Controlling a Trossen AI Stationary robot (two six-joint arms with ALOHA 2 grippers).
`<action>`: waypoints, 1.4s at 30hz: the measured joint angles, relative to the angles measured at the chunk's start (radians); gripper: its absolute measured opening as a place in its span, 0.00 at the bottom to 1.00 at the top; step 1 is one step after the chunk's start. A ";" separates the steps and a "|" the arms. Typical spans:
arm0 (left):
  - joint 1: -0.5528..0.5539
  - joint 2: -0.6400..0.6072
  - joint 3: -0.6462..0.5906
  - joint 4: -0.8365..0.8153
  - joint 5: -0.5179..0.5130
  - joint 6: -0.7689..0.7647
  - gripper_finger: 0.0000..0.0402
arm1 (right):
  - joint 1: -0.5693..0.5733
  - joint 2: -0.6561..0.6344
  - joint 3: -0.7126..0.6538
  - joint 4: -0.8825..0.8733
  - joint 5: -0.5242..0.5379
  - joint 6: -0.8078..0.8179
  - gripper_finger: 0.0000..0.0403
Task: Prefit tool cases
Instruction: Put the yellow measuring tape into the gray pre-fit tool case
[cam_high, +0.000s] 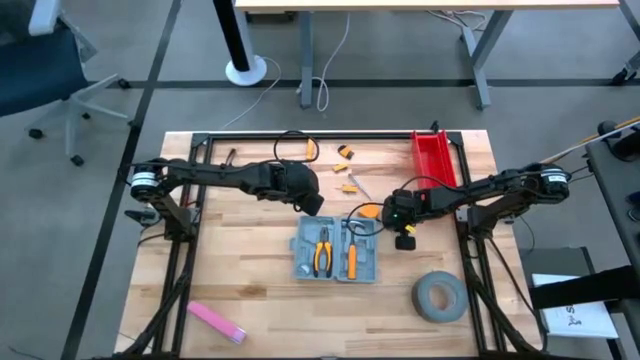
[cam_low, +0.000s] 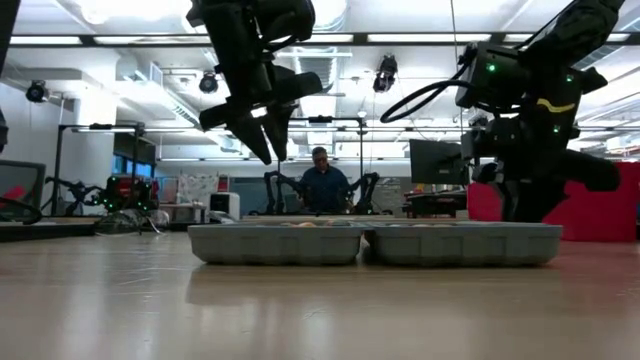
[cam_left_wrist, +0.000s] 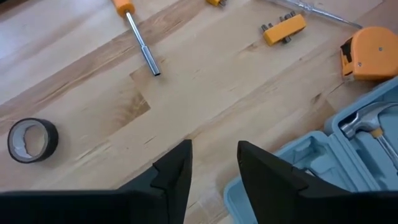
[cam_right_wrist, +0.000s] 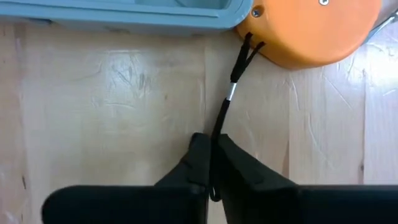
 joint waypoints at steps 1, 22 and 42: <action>0.000 0.000 0.000 -0.001 0.003 0.000 0.34 | 0.000 -0.005 0.000 -0.001 -0.001 -0.001 0.01; -0.004 0.000 0.000 0.121 0.032 0.036 0.37 | -0.025 -0.205 0.121 -0.046 0.002 -0.100 0.00; -0.008 0.000 0.000 0.152 0.082 0.052 0.38 | -0.073 -0.085 0.152 0.043 -0.028 -0.159 0.26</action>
